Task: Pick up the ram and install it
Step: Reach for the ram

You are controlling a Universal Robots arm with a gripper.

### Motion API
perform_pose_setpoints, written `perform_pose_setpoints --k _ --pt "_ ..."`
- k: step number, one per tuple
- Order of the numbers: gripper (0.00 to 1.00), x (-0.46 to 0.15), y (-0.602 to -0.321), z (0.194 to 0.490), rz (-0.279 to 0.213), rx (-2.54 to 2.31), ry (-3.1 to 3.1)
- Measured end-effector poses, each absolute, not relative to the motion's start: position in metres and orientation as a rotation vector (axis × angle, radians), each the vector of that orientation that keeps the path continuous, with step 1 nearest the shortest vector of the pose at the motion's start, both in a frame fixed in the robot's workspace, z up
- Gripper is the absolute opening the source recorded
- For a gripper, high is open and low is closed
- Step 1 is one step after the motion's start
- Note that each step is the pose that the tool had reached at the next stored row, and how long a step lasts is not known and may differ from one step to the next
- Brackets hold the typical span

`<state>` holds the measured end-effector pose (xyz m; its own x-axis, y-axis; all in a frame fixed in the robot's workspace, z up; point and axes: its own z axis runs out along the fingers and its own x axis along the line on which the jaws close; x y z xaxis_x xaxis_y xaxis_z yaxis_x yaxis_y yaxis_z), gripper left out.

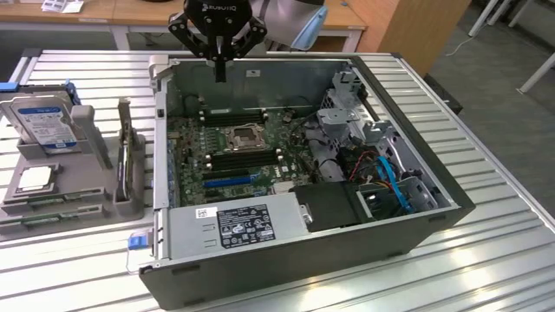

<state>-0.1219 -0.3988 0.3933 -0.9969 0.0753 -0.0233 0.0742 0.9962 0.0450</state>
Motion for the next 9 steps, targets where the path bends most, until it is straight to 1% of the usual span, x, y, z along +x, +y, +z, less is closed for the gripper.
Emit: perform_pose_setpoints --k 9 --pt "0.11 -0.1220 -0.3988 0.3933 0.069 0.117 3.114"
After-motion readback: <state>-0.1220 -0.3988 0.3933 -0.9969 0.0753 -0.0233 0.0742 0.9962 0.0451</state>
